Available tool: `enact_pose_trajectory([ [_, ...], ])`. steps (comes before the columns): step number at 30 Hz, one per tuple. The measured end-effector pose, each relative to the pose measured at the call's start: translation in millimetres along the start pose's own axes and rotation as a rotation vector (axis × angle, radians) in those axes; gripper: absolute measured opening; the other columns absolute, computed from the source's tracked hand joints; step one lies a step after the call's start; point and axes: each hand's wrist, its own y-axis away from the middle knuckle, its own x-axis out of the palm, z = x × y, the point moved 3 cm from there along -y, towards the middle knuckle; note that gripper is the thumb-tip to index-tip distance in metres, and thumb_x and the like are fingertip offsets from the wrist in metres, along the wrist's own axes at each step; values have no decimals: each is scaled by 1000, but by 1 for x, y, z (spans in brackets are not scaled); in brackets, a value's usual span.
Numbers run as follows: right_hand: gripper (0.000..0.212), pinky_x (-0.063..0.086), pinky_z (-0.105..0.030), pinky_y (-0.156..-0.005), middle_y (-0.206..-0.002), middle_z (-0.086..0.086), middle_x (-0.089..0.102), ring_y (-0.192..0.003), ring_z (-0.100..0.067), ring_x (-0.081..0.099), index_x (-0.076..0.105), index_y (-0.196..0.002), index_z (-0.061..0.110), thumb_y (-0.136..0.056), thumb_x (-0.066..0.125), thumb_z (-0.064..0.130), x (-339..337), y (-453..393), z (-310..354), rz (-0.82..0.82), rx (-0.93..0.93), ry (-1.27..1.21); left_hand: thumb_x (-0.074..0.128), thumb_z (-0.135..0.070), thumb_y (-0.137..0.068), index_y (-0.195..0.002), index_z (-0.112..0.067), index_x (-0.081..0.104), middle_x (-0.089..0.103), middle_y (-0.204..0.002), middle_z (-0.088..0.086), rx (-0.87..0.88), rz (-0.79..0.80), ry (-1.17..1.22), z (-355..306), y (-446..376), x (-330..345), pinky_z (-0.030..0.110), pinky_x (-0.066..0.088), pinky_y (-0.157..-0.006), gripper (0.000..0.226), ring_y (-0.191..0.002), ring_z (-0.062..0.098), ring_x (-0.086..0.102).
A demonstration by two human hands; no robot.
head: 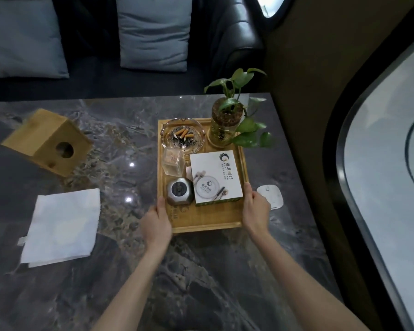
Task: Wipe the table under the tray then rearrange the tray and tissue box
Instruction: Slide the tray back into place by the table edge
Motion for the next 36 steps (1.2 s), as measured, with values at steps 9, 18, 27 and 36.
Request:
enact_pose_trajectory([
  [9, 51, 35, -28, -62, -80, -7, 59, -72, -18, 54, 66, -87, 2, -98, 33, 40, -64, -36, -38, -50, -19, 38, 29, -41, -96, -59, -12, 50, 51, -60, 2, 24, 52, 64, -27, 29, 67, 24, 35, -52, 51, -60, 20, 51],
  [18, 55, 34, -28, -60, -82, -19, 67, -67, -22, 53, 66, -84, -4, -97, 35, 39, -103, -59, -73, -55, 17, 21, 29, -43, -95, -74, 0, 60, 60, -76, 13, -2, 69, 6, -41, 51, 119, 35, 36, -67, 57, -76, 29, 56],
  [27, 56, 37, -24, -63, -92, -17, 70, -68, -21, 54, 68, -91, 1, -97, 31, 43, -102, -69, -97, 20, 105, -6, 29, -45, -94, -77, 3, 62, 63, -76, 16, -47, 74, -21, -33, 56, 141, 39, 44, -71, 60, -75, 31, 59],
  [36, 57, 43, -26, -61, -86, -16, 70, -63, -18, 55, 67, -88, 2, -95, 32, 46, -91, -70, -111, 52, 160, -28, 32, -45, -94, -81, 3, 63, 61, -79, 14, -112, 85, -24, -25, 57, 144, 37, 43, -72, 58, -75, 27, 57],
])
